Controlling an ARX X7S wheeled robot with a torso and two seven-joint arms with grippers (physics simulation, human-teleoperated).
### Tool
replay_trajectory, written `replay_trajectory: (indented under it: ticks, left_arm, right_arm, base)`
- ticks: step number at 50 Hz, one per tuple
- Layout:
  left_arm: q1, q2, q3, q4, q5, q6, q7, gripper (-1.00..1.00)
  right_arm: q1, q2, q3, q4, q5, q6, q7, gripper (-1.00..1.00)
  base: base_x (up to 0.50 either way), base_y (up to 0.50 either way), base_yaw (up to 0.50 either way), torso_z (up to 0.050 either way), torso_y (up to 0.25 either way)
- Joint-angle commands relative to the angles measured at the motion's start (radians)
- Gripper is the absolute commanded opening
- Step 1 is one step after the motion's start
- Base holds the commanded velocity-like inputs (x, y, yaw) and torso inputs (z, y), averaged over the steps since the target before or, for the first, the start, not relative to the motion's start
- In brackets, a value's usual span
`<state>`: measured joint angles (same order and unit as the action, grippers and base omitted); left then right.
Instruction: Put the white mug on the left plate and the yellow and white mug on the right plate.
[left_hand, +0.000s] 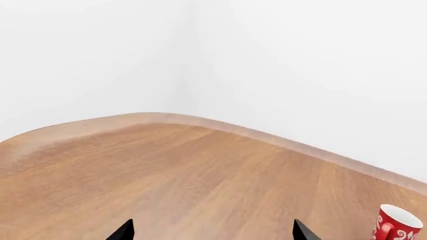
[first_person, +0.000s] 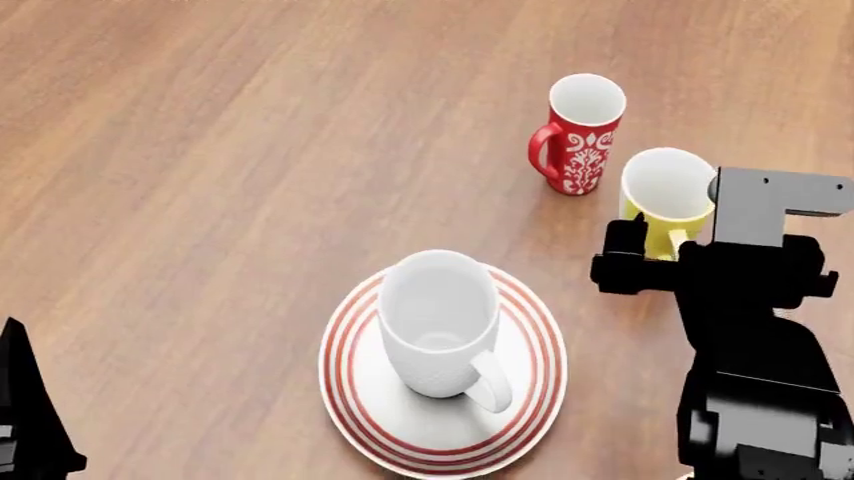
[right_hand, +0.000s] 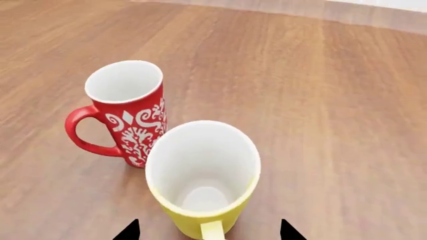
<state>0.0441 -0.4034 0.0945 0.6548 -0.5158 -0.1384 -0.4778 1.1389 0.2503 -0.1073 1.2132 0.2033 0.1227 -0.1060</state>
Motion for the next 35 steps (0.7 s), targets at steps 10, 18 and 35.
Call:
replay_trajectory:
  ticks: [10, 18, 35]
  left_arm:
    - [0.004, -0.008, 0.005, 0.001, 0.015, 0.014, 0.001, 1.0]
    - [0.001, -0.009, -0.006, 0.004, -0.013, 0.0, -0.012, 1.0]
    - [0.003, -0.002, 0.001, -0.016, -0.001, 0.026, -0.006, 1.0]
  right_arm:
    - [-0.058, 0.011, 0.006, -0.136, 0.002, 0.044, 0.021, 1.0]
    - [-0.039, 0.006, 0.004, -0.086, -0.001, 0.015, 0.015, 1.0]
    - [-0.043, 0.006, 0.005, -0.112, 0.003, 0.017, 0.018, 1.0]
  base:
    - [0.0, 0.0, 0.0, 0.0, -0.154]
    - [0.0, 0.0, 0.0, 0.0, -0.089]
    - [0.0, 0.0, 0.0, 0.001, -0.098]
